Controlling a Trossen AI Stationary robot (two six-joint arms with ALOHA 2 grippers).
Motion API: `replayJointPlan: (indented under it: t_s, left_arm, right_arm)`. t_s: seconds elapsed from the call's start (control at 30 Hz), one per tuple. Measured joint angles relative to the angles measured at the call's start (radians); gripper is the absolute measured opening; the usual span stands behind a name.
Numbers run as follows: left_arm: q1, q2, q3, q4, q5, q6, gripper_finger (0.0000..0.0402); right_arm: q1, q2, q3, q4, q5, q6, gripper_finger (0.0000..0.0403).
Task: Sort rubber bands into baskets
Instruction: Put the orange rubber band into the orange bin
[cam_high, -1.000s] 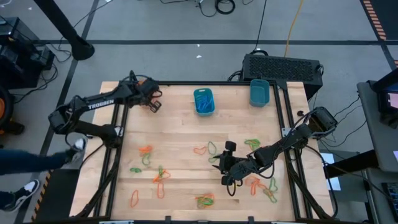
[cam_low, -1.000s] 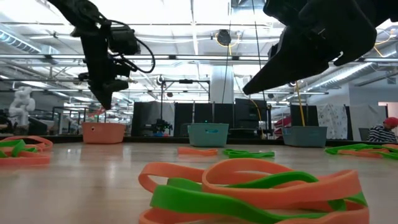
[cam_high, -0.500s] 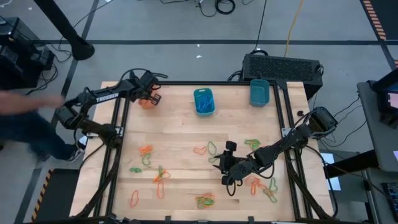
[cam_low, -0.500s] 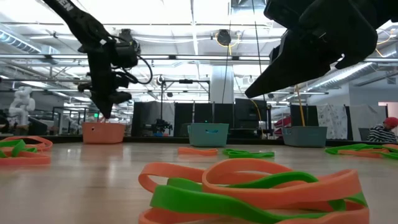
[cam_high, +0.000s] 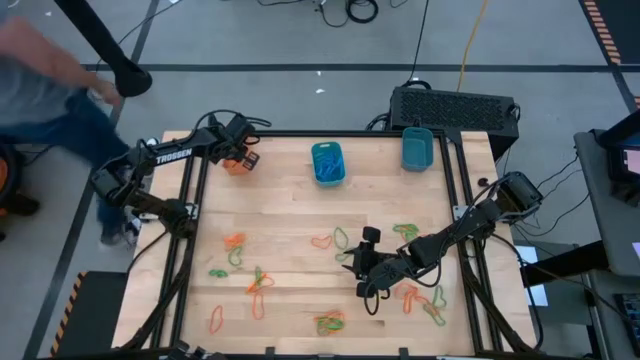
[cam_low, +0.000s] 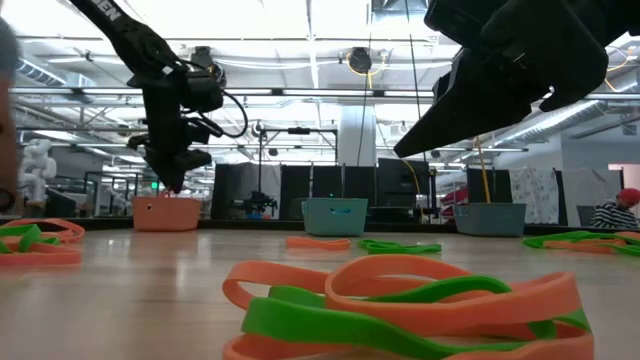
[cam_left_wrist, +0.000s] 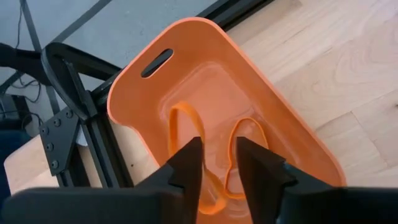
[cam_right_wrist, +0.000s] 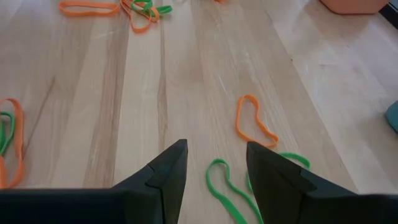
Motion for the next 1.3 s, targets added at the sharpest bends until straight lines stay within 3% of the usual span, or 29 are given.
replayJointPlan:
  t_s: [0.3,0.77,0.93,1.07,1.3]
  left_arm:
    - [0.000,0.000,0.000,-0.022,0.021,0.060,0.0168]
    - [-0.007,-0.004,0.000,-0.065,0.036,0.063,0.0173]
    - [-0.038,-0.087,0.000,-0.077,0.215,0.029,0.0173]
    - [-0.138,-0.173,0.000,-0.064,0.345,-0.006,0.0173]
    - [-0.484,-0.254,-0.073,0.206,0.371,-0.059,0.0173]
  right_arm:
    - [0.000,0.000,0.000,0.000,0.000,0.000,0.0157]
    - [0.000,0.000,0.000,0.000,0.000,-0.003,0.0157]
    - [0.000,-0.016,0.006,-0.022,-0.034,-0.005,0.0157]
    - [0.000,-0.063,0.077,-0.218,-0.102,0.014,0.0157]
    - [0.015,-0.135,0.252,-0.832,-0.153,0.330,0.0157]
